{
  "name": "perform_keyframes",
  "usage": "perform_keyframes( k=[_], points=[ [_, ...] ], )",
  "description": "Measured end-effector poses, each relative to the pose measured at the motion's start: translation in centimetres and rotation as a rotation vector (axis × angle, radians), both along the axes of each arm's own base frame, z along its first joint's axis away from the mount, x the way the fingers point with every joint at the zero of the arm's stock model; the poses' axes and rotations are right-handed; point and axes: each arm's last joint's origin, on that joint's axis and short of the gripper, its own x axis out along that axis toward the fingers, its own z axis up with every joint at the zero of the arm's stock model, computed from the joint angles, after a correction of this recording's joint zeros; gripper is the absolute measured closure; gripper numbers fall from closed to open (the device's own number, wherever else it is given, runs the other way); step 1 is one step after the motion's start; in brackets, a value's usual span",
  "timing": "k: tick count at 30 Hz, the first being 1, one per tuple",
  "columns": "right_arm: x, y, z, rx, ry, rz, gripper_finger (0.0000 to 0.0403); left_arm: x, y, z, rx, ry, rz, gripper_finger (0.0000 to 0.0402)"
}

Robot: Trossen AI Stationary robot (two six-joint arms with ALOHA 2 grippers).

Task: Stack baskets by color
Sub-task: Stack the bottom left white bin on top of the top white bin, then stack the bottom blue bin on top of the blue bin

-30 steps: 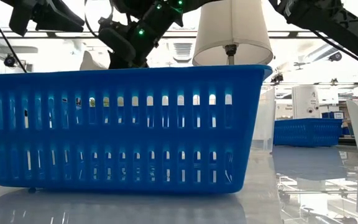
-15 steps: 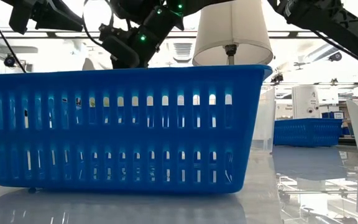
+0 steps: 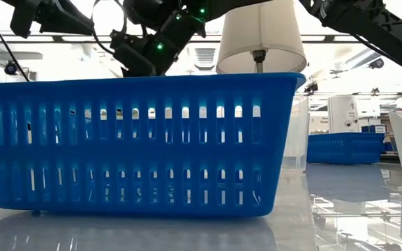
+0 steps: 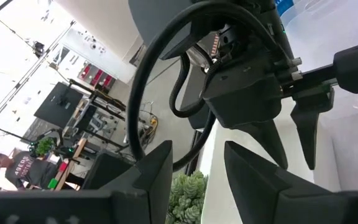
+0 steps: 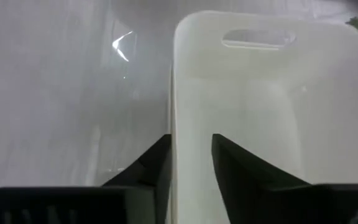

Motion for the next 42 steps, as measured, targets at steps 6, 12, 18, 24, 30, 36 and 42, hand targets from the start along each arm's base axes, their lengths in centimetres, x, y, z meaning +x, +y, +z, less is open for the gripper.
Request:
perform_keyframes(
  k=[6, 12, 18, 24, 30, 36, 42],
  points=[
    [0.0, 0.0, 0.2, 0.001, -0.003, 0.000, 0.0256, 0.0, 0.0, 0.0, -0.001, 0.000, 0.000, 0.0272],
    [-1.0, 1.3, 2.8, -0.013, 0.011, 0.042, 0.0247, 0.1, 0.0, 0.0, 0.001, 0.002, 0.000, 0.0272],
    [-3.8, 4.0, 5.0, 0.014, 0.151, 0.066, 0.0266, 0.7, -0.6, -0.1, -0.036, 0.003, -0.043, 0.0272],
    [-6.7, 8.3, 6.5, 0.042, 0.286, 0.096, 0.0288, 1.9, -1.7, -0.2, -0.104, 0.038, -0.197, 0.0272],
    [-9.9, 12.0, 8.0, 0.035, 0.327, 0.096, 0.0304, 3.6, -3.0, -0.1, -0.101, 0.029, -0.293, 0.0272],
    [-14.9, 13.8, 9.0, -0.061, 0.303, -0.056, 0.0318, 4.7, -3.9, -0.1, -0.092, 0.037, -0.301, 0.0272],
    [-20.5, 13.2, 8.7, -0.052, 0.218, -0.228, 0.0327, 5.6, -4.5, -0.1, -0.106, 0.009, -0.302, 0.0272]
  ],
)
